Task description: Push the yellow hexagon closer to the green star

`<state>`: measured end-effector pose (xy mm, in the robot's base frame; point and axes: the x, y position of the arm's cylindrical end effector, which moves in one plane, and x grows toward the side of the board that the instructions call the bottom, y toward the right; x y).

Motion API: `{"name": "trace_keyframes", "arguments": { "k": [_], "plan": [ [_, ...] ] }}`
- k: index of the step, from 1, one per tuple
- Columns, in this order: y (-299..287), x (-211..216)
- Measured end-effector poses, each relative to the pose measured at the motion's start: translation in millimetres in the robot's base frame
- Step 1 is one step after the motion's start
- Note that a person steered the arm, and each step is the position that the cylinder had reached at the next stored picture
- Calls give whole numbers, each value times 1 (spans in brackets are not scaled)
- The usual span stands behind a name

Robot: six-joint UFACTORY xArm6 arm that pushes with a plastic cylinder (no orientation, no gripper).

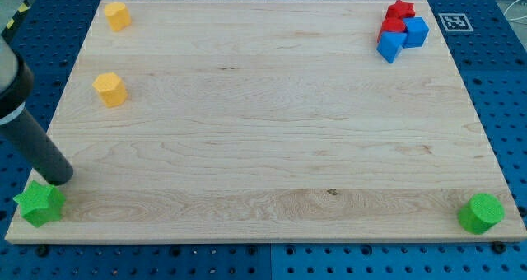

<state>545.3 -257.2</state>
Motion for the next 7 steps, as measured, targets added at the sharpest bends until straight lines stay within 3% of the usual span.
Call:
{"name": "trace_keyframes", "arguments": {
  "k": [2, 4, 5, 7],
  "plan": [
    [2, -124],
    [-35, -179],
    [-21, -215],
    [23, -205]
  ]
}}
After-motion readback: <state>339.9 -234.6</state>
